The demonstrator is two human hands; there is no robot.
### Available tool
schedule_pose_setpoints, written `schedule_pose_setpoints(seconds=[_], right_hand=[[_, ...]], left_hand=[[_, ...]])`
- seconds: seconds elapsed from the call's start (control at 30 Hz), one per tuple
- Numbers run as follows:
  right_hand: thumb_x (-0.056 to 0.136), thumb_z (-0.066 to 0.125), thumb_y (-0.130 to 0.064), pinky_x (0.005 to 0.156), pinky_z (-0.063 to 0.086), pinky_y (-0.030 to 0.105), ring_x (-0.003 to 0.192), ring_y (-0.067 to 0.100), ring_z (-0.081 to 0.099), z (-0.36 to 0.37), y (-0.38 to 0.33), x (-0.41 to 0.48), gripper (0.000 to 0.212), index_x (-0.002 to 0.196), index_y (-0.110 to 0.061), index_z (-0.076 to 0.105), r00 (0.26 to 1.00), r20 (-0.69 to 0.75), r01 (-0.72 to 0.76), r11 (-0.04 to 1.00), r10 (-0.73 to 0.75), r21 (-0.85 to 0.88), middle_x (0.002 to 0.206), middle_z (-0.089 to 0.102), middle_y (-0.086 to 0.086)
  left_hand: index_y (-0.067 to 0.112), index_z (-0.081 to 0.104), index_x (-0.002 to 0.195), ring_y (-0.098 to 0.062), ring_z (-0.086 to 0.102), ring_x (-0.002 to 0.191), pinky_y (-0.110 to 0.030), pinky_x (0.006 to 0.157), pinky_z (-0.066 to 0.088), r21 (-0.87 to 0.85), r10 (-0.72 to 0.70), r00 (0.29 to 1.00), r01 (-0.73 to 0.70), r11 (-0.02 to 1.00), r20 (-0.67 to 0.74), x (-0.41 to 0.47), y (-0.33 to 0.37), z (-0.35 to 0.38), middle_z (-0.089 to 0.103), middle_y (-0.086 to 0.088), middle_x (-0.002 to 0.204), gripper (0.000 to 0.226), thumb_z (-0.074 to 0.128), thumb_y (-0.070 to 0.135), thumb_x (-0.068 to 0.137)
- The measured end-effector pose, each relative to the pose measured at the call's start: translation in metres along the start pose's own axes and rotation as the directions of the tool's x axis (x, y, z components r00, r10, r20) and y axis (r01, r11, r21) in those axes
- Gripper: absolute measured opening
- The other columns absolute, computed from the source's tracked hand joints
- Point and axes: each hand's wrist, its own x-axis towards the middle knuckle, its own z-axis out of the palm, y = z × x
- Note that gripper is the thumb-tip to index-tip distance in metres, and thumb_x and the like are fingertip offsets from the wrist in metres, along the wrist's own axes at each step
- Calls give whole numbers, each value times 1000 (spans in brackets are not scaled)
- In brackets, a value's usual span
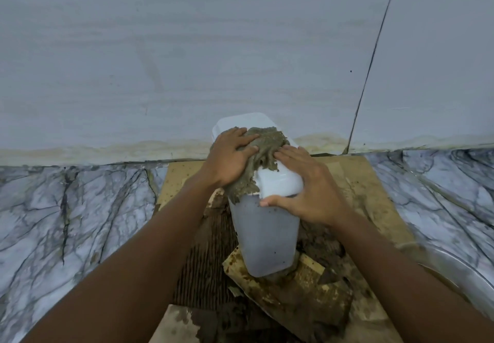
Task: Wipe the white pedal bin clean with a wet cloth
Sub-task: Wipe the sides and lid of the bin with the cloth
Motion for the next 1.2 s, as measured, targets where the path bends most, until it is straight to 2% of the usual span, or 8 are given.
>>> schedule_pose_setpoints(seconds=[0.17, 0.3, 0.5, 0.63, 0.7, 0.8, 0.97, 1.2], right_hand=[[60, 83, -64, 102, 46, 37, 117, 16, 56, 3, -27, 62, 82, 129, -23, 64, 996, -78, -36, 994, 44, 102, 121, 61, -13], [69, 83, -55, 82, 49, 24, 89, 1, 56, 12, -36, 98, 51, 107, -23, 73, 992, -121, -14, 992, 30, 128, 96, 67, -13], [75, 76, -61, 90, 31, 18, 119, 18, 53, 23, -34, 119, 67, 122, -14, 65, 986, -141, -82, 995, 89, 57, 125, 64, 5], [81, 74, -53, 87, 30, 12, 113, 7, 50, 18, -16, 135, 63, 127, -12, 62, 998, -54, -39, 997, 43, 65, 131, 62, 8], [86, 67, -56, 102, 29, 21, 130, 14, 45, 15, -2, 144, 66, 140, -22, 52, 999, 34, -32, 999, 32, 13, 144, 52, 1], [90, 59, -59, 110, 34, 38, 133, 20, 43, 14, 13, 155, 63, 143, -28, 47, 997, 64, -29, 999, 30, -26, 145, 50, -3], [92, 59, -54, 107, 38, 42, 125, 20, 46, 18, 21, 167, 54, 138, -26, 50, 999, 34, -15, 1000, 16, -2, 136, 53, -3], [91, 59, -57, 105, 38, 36, 124, 16, 45, 23, 25, 173, 57, 138, -28, 49, 999, -3, -34, 999, 34, 26, 134, 53, -7]], left_hand=[[24, 65, 134, -12, 54, 126, -40, 112, 42, -191, 40, 978, -80, 978, -204, 3, -10, -18, 60, 9, 137, 33, 46, 31, 107], [26, 52, 145, -7, 49, 133, -36, 113, 41, -289, -24, 932, -88, 953, -362, 11, -31, -11, 54, 10, 144, 40, 37, 39, 110], [30, 33, 156, -21, 35, 148, -49, 117, 38, -245, 32, 866, -176, 953, -499, 22, -56, 10, 37, -2, 159, 45, 34, 31, 111], [27, 11, 163, -11, 1, 158, -19, 124, 11, -127, 66, 862, -149, 981, -503, 22, -60, 26, 9, 1, 171, 56, 33, 27, 111], [20, 2, 164, -9, -7, 157, -11, 120, 4, -97, 81, 857, -151, 984, -509, 22, -63, 35, -1, -4, 172, 62, 34, 22, 110], [11, -4, 162, -19, -11, 158, -24, 125, 2, -50, 74, 856, -116, 992, -512, 21, -64, 51, -11, -11, 170, 69, 37, 20, 107], [20, -4, 163, -23, 17, 156, -54, 119, 32, -245, 9, 853, -159, 956, -522, 10, -67, 76, 11, -2, 170, 98, 57, 54, 94], [18, 26, 155, -27, 52, 125, -53, 101, 51, -331, -288, 809, 123, 935, -513, -11, -75, 107, 49, -8, 140, 96, 56, 65, 77]])
